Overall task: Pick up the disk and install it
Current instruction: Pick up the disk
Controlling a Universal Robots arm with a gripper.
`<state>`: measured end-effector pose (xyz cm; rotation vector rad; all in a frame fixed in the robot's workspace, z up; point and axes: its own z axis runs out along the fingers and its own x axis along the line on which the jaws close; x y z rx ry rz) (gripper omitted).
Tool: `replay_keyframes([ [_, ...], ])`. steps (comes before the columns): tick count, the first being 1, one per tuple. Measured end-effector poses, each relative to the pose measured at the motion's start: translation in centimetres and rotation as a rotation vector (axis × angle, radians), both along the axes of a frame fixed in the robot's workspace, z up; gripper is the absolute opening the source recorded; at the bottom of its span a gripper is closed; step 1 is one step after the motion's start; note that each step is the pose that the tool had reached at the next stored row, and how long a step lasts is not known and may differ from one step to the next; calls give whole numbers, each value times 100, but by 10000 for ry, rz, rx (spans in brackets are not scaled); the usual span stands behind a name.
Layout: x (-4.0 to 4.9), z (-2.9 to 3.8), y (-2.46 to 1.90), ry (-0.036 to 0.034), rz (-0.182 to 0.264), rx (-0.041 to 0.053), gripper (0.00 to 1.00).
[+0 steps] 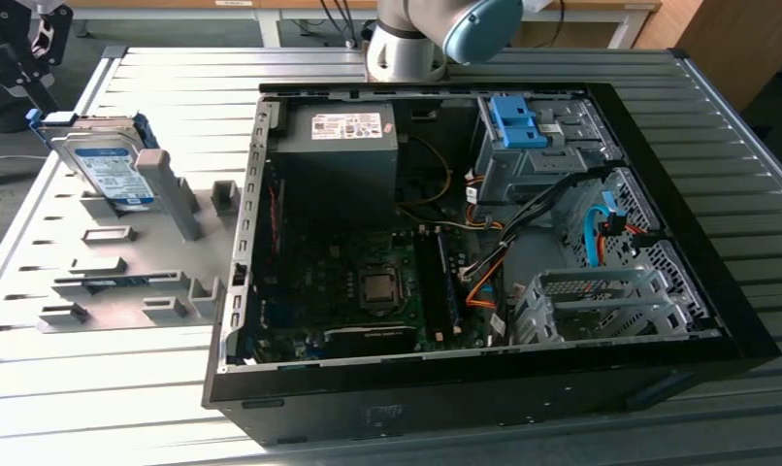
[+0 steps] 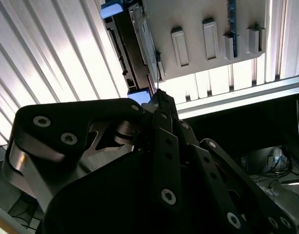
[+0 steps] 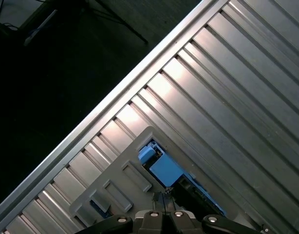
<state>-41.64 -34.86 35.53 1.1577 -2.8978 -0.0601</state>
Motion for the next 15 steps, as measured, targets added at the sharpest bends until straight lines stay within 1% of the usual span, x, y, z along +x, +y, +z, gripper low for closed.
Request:
replay_keyframes([
  [11, 0, 0, 0, -1, 41, 0, 11],
  [15, 0, -1, 0, 0, 375, 1, 11],
])
